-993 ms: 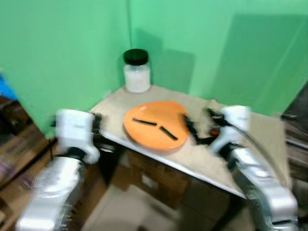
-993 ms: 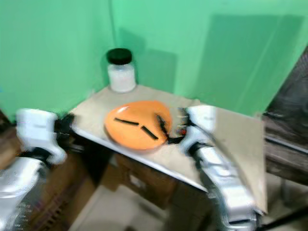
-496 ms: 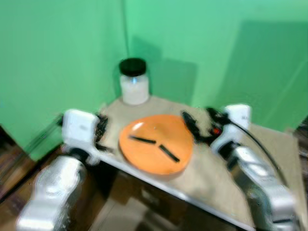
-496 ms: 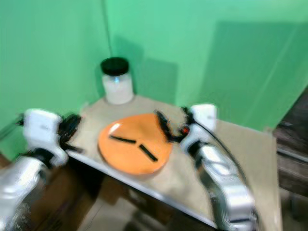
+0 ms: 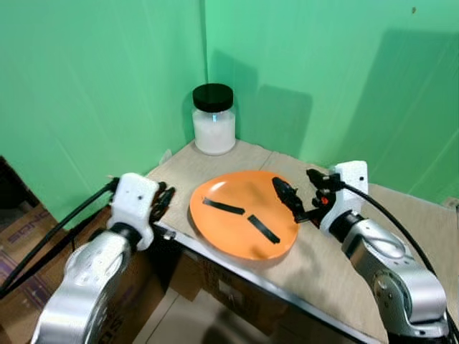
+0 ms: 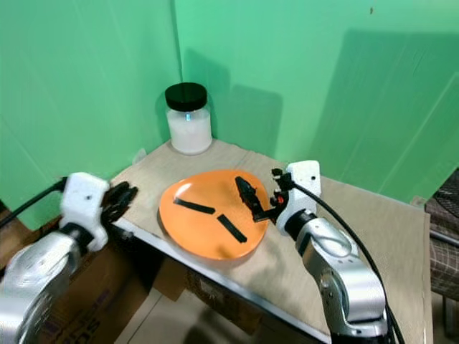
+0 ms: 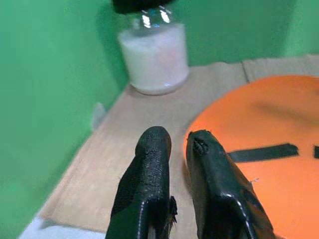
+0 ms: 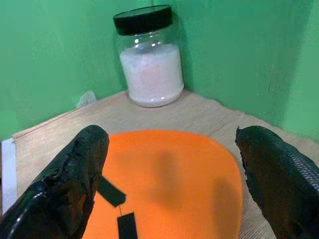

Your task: Setting the table

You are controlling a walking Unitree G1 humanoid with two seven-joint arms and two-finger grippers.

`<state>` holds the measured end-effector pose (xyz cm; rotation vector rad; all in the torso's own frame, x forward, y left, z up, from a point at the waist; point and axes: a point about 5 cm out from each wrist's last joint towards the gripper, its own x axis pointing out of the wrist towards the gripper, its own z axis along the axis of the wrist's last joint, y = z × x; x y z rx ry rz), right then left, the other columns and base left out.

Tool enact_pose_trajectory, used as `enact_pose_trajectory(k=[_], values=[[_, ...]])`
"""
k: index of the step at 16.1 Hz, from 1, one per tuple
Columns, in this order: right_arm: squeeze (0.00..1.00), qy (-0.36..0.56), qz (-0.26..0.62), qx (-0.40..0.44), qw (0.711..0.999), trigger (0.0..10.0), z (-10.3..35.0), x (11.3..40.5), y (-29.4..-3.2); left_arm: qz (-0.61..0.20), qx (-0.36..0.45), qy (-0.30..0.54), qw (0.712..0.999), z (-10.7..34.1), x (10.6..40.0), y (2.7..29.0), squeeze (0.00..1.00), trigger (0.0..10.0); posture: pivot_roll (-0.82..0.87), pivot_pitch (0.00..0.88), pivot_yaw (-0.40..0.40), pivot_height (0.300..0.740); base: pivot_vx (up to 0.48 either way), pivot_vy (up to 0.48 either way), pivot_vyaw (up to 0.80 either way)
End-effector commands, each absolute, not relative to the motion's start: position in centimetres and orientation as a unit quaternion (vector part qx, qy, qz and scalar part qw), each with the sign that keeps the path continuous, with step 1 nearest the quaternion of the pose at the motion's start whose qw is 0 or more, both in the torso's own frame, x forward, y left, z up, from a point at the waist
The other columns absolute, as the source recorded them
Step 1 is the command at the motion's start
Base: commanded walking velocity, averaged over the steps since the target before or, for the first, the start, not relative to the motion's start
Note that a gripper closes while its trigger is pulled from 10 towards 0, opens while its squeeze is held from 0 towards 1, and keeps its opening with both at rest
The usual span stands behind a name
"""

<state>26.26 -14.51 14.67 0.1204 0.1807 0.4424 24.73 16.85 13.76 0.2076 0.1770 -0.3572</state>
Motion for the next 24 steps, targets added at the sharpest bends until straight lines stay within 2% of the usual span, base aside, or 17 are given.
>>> enact_pose_trajectory(k=[1, 3, 4, 9, 14, 15, 16, 17, 21, 23, 24], values=[[1.0, 0.087, 0.228, 0.058, 0.968, 10.0, 14.9, 26.5, -14.5, -0.198, 0.108, 0.087, 0.97, 13.5, 25.2, 16.5, 0.0, 10.0, 0.0, 0.0, 0.025, 0.74, 0.0, 0.0, 0.0], [1.0, 0.1, 0.229, 0.051, 0.967, 10.0, 14.6, 26.7, -14.9, -0.254, 0.1, 0.095, 0.957, 12.4, 26.5, 15.6, 0.0, 10.0, -0.02, 0.0, 0.03, 0.74, 0.0, 0.0, 0.0], [1.0, 0.105, 0.226, 0.045, 0.967, 10.0, 14.4, 26.6, -15.2, -0.274, 0.104, 0.101, 0.951, 11.8, 27.0, 15.3, 1.0, 10.0, -0.02, 0.0, 0.035, 0.74, 0.0, 0.0, 0.0], [1.0, 0.12, 0.225, 0.036, 0.966, 10.0, 14.0, 26.1, -15.9, -0.35, 0.12, 0.13, 0.92, 10.1, 26.9, 14.1, 1.0, 10.0, -0.05, 0.0, 0.057, 0.74, 0.0, 0.0, 0.0], [1.0, 0.125, 0.227, 0.037, 0.965, 10.0, 13.8, 25.8, -15.7, -0.294, 0.178, 0.16, 0.925, 7.4, 27.1, 15.7, 1.0, 10.0, -0.06, 0.0, 0.057, 0.74, 0.0, 0.0, 0.0], [1.0, 0.124, 0.229, 0.044, 0.964, 10.0, 13.9, 26.1, -15.6, -0.291, 0.184, 0.162, 0.925, 7.2, 26.8, 16.1, 0.93, 10.0, -0.05, 0.0, 0.054, 0.74, 0.0, 0.0, 0.0], [1.0, 0.122, 0.229, 0.048, 0.965, 10.0, 14.0, 26.3, -15.6, -0.287, 0.185, 0.161, 0.926, 7.2, 26.8, 16.3, 0.93, 10.0, -0.05, 0.0, 0.055, 0.74, 0.0, 0.0, 0.0], [1.0, 0.115, 0.225, 0.062, 0.966, 10.0, 14.1, 26.7, -15.6, -0.278, 0.187, 0.159, 0.929, 7.2, 26.7, 16.6, 0.38, 10.0, -0.05, 0.0, 0.055, 0.74, 0.0, 0.0, 0.0], [1.0, 0.141, 0.217, 0.143, 0.955, 10.0, 13.6, 28.7, -15.4, -0.269, 0.191, 0.163, 0.93, 5.5, 26.1, 16.0, 0.32, 10.0, -0.07, 0.0, 0.026, 0.74, 0.0, 0.0, 0.0], [0.99, 0.153, 0.195, 0.173, 0.953, 10.0, 13.9, 30.0, -15.7, -0.265, 0.188, 0.162, 0.932, 5.1, 26.0, 15.8, 0.32, 10.0, -0.07, 0.0, 0.017, 0.74, 0.0, 0.0, 0.0], [0.0, 0.175, 0.186, 0.179, 0.95, 10.0, 13.8, 30.7, -15.9, -0.261, 0.184, 0.161, 0.934, 5.0, 26.0, 15.7, 0.31, 10.0, -0.07, 0.0, 0.009, 0.74, 0.0, 0.0, 0.0]])
